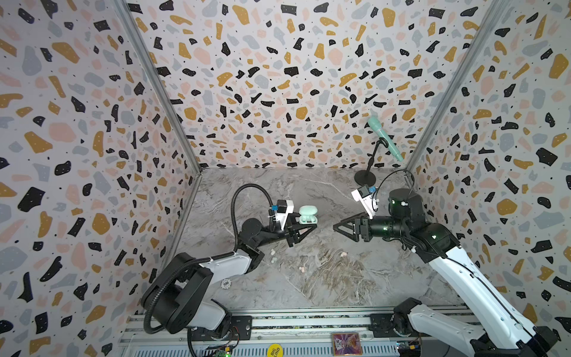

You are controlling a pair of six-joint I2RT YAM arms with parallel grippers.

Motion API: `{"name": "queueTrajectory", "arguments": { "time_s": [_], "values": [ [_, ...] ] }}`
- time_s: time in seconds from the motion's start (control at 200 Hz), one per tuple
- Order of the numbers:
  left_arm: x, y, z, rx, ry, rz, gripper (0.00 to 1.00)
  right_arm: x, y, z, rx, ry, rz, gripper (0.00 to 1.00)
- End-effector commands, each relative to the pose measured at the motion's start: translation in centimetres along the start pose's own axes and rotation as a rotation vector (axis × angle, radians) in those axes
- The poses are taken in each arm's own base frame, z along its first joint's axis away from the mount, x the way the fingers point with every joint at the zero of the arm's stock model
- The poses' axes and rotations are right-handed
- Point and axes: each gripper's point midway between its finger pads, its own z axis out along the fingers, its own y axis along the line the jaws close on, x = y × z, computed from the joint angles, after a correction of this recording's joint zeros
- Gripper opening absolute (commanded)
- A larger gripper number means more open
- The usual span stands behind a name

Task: Insert the wireless bluetooth earbuds into the charging case
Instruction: 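Open the right gripper to release the earbud and pull back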

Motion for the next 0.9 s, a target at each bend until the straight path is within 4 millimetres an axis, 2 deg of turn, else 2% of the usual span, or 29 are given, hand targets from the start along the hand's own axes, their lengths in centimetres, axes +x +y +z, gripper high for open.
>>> {"name": "queueTrajectory", "arguments": {
  "time_s": [0.0,0.255,0.471,0.661,0.896],
  "values": [
    [-3.0,0.1,-1.3,-0.024,-0.079,0.082,0.35,1.5,-0.8,1.7,0.038,0.020,-0.009,0.69],
    [-4.6,3.7,-3.5,-0.160,-0.083,0.113,0.35,7.3,-0.7,8.3,0.044,0.148,-0.068,0.70],
    [-5.7,6.5,-5.0,-0.245,-0.097,0.128,0.35,11.4,-1.7,13.6,0.120,0.229,-0.150,0.70],
    [-6.6,8.9,-6.2,-0.314,-0.102,0.139,0.35,12.0,-3.5,17.4,0.237,0.253,-0.196,0.68],
    [-7.5,11.5,-8.0,-0.396,-0.083,0.162,0.35,12.4,-5.1,21.9,0.328,0.349,-0.139,0.64]
  ]
}}
